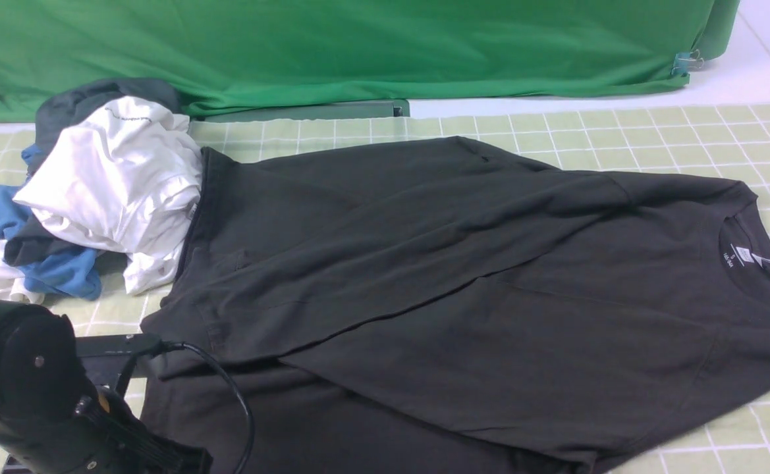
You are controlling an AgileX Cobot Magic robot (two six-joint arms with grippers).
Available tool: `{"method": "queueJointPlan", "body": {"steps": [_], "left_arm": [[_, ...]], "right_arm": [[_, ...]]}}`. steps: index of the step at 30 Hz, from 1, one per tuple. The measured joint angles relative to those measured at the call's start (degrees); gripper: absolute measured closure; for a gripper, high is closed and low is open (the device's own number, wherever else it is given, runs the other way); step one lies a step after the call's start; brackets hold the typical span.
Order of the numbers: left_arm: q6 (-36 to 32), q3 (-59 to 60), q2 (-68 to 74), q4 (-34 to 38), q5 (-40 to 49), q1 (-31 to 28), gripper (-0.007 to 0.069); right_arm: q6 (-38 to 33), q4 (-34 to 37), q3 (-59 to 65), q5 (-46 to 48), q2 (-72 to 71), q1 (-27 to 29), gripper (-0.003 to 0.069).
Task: Fold a long-sleeved shirt over a green coffee tablecloth.
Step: 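Grasp the near edge of the shirt at its hem and shoulder corners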
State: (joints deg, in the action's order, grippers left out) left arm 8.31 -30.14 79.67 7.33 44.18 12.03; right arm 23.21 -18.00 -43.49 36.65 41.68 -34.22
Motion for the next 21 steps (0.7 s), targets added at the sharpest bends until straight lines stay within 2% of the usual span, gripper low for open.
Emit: {"method": "queueJointPlan", "body": {"steps": [2, 5, 9, 11, 12, 14, 16, 21], "left_arm": [[-0.4, 0.0, -0.1, 0.0, 1.5, 0.0, 0.0596], [-0.9, 0.0, -1.0, -0.4, 4.0, 0.0, 0.0611], [-0.9, 0.0, -6.2, -1.6, 8.3, 0.0, 0.0614], [-0.9, 0.0, -9.4, -1.7, 10.6, 0.0, 0.0615], [-0.9, 0.0, -9.7, -1.7, 10.8, 0.0, 0.0614], [-0.8, 0.0, -13.5, -2.0, 12.8, 0.0, 0.0614], [-0.6, 0.0, -15.8, -2.1, 13.1, 0.0, 0.0614], [-0.4, 0.0, -17.8, -2.4, 13.5, 0.0, 0.0614]], "right_arm": [[-1.9, 0.7, -2.5, 4.9, 1.3, 0.0, 0.0472], [-6.1, 2.6, -6.1, 11.1, 3.0, 0.0, 0.0472], [-18.8, 11.6, -10.3, 18.6, 8.4, 0.0, 0.0472], [-24.3, 18.0, -10.1, 19.5, 11.5, 0.0, 0.0472], [-24.9, 18.4, -9.9, 19.5, 11.9, 0.0, 0.0472], [-30.9, 25.7, -7.9, 19.6, 16.7, 0.0, 0.0472], [-33.2, 28.6, -5.4, 18.8, 20.1, 0.0, 0.0471], [-32.6, 31.2, 1.7, 12.9, 27.5, 0.0, 0.0416]]}}
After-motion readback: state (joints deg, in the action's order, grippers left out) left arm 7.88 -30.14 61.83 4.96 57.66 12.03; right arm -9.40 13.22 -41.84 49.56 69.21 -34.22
